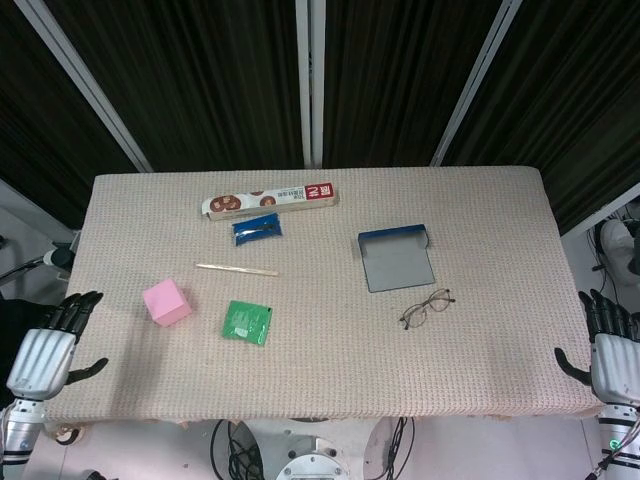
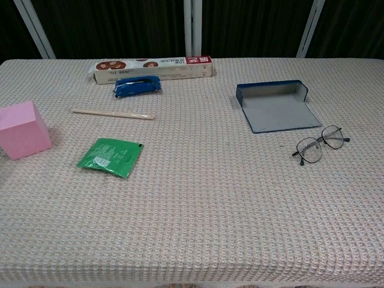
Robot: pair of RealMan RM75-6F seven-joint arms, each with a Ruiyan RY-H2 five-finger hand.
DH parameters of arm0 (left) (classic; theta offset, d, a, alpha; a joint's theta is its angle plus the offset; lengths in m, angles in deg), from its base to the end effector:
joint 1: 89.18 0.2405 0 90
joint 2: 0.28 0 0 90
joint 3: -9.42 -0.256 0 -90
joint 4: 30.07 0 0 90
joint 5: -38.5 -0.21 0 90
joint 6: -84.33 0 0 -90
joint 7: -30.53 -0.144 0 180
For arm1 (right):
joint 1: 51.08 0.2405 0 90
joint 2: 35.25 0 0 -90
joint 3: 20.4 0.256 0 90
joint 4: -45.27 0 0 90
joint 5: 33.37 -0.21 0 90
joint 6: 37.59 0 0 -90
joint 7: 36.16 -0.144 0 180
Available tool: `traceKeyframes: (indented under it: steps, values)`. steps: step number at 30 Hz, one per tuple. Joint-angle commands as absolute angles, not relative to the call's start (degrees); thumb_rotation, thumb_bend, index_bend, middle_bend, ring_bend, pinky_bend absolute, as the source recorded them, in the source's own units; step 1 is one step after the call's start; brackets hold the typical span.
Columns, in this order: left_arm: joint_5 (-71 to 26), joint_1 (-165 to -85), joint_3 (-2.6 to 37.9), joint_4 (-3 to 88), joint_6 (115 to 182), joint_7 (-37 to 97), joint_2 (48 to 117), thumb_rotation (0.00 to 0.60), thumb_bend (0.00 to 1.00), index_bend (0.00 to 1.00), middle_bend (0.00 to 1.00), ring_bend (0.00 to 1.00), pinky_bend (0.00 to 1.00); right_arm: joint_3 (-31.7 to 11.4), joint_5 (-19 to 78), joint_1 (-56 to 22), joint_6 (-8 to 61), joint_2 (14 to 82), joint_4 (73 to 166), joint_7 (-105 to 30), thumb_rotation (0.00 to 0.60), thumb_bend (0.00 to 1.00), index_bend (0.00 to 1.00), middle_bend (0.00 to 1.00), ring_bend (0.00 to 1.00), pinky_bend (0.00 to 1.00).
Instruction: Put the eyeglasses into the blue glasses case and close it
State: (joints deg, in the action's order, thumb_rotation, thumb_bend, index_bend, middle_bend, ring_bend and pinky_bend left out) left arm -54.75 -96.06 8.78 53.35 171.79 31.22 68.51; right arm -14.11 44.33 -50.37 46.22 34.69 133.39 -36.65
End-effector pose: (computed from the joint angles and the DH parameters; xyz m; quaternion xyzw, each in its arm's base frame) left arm -0.3136 0.1801 0.1364 -0.6519 -0.3362 -0.3959 0.5525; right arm -0.3452 -0.1679 0.1462 0.5149 -0.4416 0.3646 0.6379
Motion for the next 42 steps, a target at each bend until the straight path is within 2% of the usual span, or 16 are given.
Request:
traceKeyframes:
  steps: [1,15,21,27,32,35,42]
  values:
    - [-54.7,-96.1,8.8,53.4,171.8,31.2,68.5,0.593,0.10,0.08,0.10,0.11,0.25,-14.1,44.4,-50.4,46.2,34.7,133.4,-36.6,0.600,0.18,0.00,0.00,0.00,0.00]
    - [-55.0,-96.3,8.9,53.8,171.7,31.1,68.2,0.595,0.10,0.08,0.10,0.11,0.25,-14.6,45.1,-49.4,44.6,34.2,133.5,-35.2,0.600,0.18,0.00,0.00,0.00,0.00]
    - [-54.9,-96.8,9.1,54.0,171.1,30.9,68.0,0.594,0.10,0.08,0.10,0.11,0.25,-15.4,49.1,-43.9,38.3,31.8,133.6,-28.8,0.600,0.18,0.00,0.00,0.00,0.00]
    - [-55.5,-97.1,8.9,54.7,170.8,30.5,67.8,0.596,0.10,0.08,0.10,0.11,0.25,-16.0,52.6,-35.3,27.1,28.6,134.0,-19.4,0.600,0.19,0.00,0.00,0.00,0.00]
    - [-55.6,-97.3,9.1,55.5,170.9,30.0,67.7,0.594,0.10,0.08,0.10,0.11,0.25,-16.0,55.2,-29.0,20.6,31.6,130.2,-18.4,0.600,0.19,0.01,0.00,0.00,0.00]
    - [-55.6,-97.4,8.9,55.6,170.5,29.9,67.8,0.593,0.10,0.08,0.10,0.11,0.25,-16.2,56.7,-25.8,18.1,34.7,125.8,-20.7,0.600,0.21,0.05,0.00,0.00,0.00]
    - [-55.1,-97.5,8.9,55.7,170.0,30.2,67.7,0.597,0.10,0.08,0.10,0.11,0.25,-16.8,58.6,-21.8,16.7,41.2,117.3,-28.0,0.600,0.23,0.13,0.00,0.00,0.00]
